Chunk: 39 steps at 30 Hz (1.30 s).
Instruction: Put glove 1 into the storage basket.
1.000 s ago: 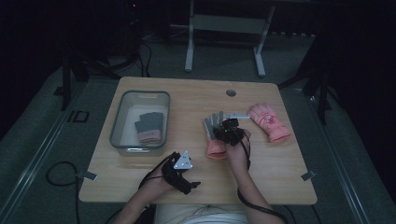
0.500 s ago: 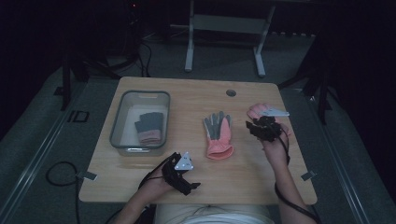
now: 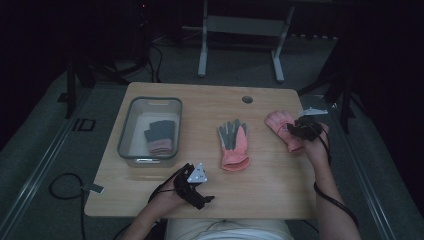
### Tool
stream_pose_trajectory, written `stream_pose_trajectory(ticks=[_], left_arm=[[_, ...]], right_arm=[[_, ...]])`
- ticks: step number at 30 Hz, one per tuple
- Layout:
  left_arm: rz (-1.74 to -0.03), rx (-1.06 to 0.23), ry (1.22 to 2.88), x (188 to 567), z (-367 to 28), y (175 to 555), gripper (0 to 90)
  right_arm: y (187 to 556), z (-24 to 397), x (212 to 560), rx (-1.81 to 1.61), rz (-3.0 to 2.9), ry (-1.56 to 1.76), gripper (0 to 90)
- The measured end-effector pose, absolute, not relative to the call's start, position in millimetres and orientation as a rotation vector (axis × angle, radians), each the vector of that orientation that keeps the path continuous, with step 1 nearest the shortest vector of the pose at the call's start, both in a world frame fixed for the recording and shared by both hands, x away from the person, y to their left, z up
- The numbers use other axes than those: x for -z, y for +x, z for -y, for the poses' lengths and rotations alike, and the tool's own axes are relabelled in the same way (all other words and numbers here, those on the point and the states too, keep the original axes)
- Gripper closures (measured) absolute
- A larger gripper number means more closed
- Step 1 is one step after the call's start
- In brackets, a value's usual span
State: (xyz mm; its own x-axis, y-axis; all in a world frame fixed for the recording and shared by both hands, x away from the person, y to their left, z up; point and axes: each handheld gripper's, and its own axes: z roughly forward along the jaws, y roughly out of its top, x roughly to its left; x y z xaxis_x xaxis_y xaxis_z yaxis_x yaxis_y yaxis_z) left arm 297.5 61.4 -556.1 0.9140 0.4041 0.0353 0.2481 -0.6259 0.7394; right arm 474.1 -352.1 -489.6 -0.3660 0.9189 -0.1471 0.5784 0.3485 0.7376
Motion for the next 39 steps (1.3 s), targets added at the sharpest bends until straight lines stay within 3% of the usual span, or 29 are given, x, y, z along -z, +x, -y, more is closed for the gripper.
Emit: stream_pose_trajectory(ticks=[14, 16, 19, 22, 29, 39], left_arm=[[-0.463, -0.249, 2.27, 557, -62, 298, 3.7], [-0.462, -0.251, 2.273, 557, -62, 298, 3.6], [-0.455, -0.254, 2.278, 557, -62, 298, 3.7], [-0.459, -0.253, 2.273, 558, -62, 298, 3.6], [-0.455, -0.256, 2.275, 558, -62, 298, 3.7], [-0.449, -0.264, 2.269, 559, -64, 299, 3.7]], right_arm=[[505, 354, 522, -0.689, -2.197, 1.245, 53.1], [506, 355, 525, -0.693, -2.211, 1.259, 56.7], [507, 357, 526, -0.717, -2.219, 1.299, 71.3], [505, 356, 528, -0.72, -2.2, 1.313, 79.0], [497, 354, 522, -0.74, -2.109, 1.392, 85.6], [460, 332, 481, -0.862, -1.971, 1.488, 86.2]])
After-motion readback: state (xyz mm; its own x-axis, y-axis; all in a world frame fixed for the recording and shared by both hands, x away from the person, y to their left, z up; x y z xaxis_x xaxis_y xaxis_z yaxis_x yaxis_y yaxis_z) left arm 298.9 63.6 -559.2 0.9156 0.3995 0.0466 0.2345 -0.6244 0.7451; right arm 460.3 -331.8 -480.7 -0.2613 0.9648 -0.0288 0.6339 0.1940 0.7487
